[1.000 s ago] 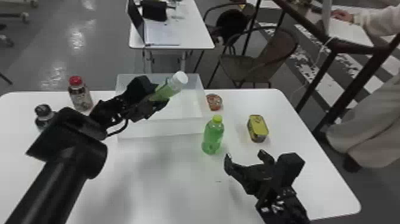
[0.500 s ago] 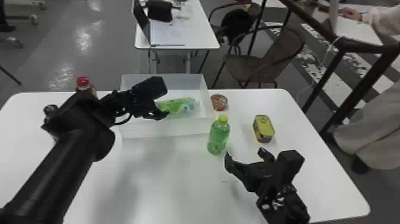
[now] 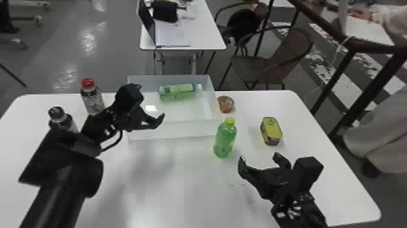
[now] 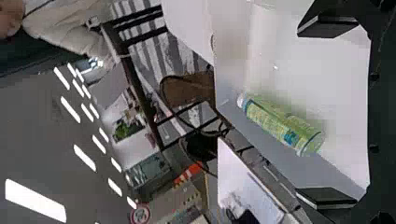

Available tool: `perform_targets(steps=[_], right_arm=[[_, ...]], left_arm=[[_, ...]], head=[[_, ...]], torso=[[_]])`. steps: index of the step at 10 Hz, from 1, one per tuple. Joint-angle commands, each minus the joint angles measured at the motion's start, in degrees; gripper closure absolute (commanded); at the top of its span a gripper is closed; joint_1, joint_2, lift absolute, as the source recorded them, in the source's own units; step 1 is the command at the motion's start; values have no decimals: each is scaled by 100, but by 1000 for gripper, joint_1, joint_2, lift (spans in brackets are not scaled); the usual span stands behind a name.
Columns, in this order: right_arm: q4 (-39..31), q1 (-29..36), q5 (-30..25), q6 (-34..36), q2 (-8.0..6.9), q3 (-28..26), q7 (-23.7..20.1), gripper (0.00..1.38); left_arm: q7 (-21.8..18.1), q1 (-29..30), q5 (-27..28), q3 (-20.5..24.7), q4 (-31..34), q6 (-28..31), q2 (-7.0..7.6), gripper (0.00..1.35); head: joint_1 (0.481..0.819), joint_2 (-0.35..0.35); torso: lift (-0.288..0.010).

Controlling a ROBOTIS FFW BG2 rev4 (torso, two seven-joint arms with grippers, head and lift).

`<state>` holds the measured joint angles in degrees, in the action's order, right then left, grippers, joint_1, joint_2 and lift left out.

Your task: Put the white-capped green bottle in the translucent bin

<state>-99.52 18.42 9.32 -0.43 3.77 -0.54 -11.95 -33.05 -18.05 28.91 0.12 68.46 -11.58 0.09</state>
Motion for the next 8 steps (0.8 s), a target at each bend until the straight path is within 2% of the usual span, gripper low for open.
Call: perform_targets(steps=[1, 3, 4, 7, 8], right_arm=[[-217, 188, -9, 0, 0, -192, -1, 61], [-419, 373, -44, 8, 0, -359, -1, 61], [-551, 469, -80, 52, 0, -447, -1, 61], [-1078, 1049, -88, 70, 0, -886, -1, 61], [-1140, 1137, -88, 105, -17, -939, 26, 61]], left_arm=[[414, 1181, -861, 137, 994, -19, -23, 104], [1266, 2552, -1775, 234, 1917, -160, -23, 104], [1609, 3097, -2171, 330, 2172, -441, -23, 104], [2804, 4310, -2962, 330, 2462, -1399, -23, 104], [2927, 4539, -3006, 418, 2462, -1593, -23, 104]], head=[[695, -103], [695, -94], [695, -90], [695, -54], [695, -51]], torso=[[-90], [-90], [-90], [-90], [-90]])
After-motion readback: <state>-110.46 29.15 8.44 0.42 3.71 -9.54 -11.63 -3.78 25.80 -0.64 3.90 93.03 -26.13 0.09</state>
